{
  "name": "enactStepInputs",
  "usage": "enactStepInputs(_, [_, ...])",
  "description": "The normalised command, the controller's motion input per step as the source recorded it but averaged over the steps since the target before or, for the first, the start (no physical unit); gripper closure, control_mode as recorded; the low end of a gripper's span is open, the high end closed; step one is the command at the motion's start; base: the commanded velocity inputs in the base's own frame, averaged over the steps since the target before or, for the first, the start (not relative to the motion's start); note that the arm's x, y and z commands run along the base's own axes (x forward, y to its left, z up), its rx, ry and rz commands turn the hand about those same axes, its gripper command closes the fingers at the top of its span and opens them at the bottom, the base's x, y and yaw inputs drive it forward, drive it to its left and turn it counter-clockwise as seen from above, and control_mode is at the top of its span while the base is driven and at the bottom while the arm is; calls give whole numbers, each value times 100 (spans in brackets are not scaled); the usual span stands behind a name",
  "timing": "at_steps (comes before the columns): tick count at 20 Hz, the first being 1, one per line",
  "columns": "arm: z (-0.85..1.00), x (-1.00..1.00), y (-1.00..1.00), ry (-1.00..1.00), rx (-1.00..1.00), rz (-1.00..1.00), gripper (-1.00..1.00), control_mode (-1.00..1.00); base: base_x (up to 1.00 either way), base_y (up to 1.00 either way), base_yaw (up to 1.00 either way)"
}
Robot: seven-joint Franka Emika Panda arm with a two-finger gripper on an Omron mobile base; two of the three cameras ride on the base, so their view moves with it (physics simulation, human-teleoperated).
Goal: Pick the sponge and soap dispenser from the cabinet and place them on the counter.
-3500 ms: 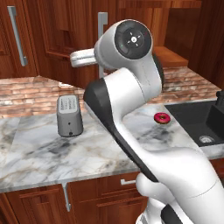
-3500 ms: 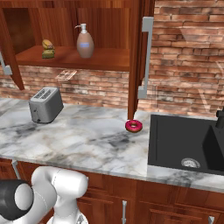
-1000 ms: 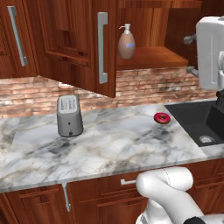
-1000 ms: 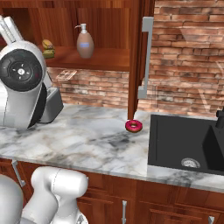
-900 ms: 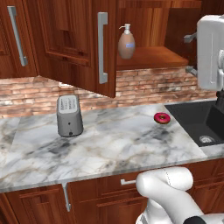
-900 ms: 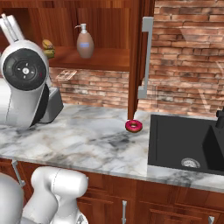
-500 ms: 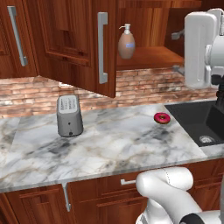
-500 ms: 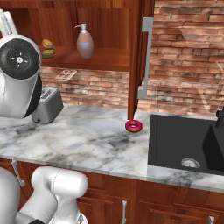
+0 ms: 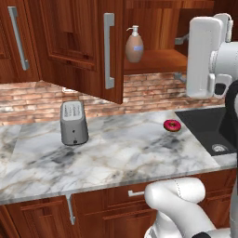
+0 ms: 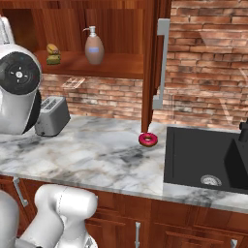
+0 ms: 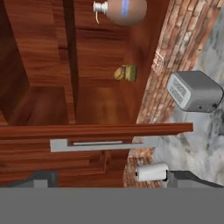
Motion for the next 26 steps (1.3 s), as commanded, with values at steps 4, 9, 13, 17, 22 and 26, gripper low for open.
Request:
enactStepInputs(4, [-41,0,0,0,17,8,-100,-100,0,0,0])
enactStepInputs(9, [-13,8,0,0,10,11,-100,-100,0,0,0])
enactStepInputs(13, [0,13,0,0,3,11,-100,-100,0,0,0])
enactStepInputs(17, [0,19,0,0,3,9,-100,-100,0,0,0])
enactStepInputs(22, [0,27,1,1,2,9,-100,-100,0,0,0])
enactStepInputs(26, [0,29,12,3,0,9,-100,-100,0,0,0])
